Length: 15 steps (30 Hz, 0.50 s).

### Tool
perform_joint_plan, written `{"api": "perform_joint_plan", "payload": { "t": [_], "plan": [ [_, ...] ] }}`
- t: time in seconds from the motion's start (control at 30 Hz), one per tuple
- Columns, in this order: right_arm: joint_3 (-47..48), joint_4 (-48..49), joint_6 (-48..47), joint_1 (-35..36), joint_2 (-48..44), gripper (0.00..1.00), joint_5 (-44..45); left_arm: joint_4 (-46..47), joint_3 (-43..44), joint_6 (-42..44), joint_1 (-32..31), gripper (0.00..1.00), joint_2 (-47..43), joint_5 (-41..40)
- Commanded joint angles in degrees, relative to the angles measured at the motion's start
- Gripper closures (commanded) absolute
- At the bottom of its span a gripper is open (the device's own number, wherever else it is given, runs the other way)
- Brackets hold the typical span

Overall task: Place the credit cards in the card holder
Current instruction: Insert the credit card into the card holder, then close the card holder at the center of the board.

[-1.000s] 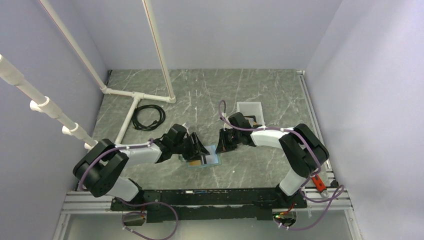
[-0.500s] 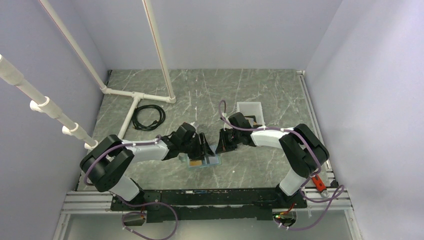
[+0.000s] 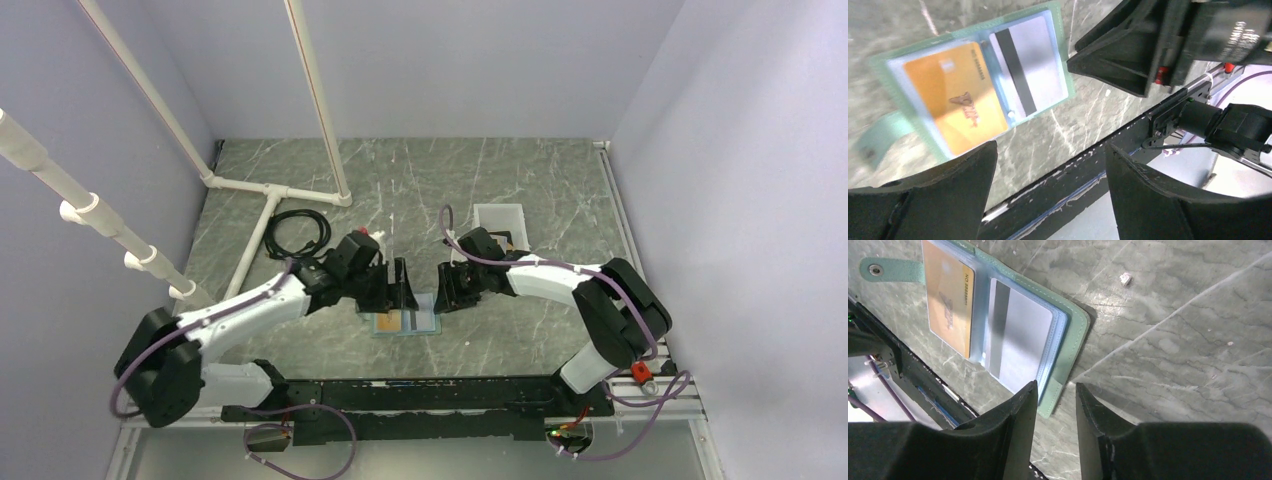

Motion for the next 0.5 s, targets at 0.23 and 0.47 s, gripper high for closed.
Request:
{"api": "perform_joint_plan", "payload": {
  "t": [0.23, 0.47],
  "plan": [
    [0.7, 1.0, 0.6, 0.1, -0.4, 0.53, -2.0, -24.8, 3.6, 7.0, 6.6, 0.07, -7.2, -13.4],
    [-0.2, 3.0, 1.7, 0.1, 1.6, 0.53, -3.0, -20.1, 1.3, 7.7, 7.3, 0.18, -4.2, -13.9]
  ]
}}
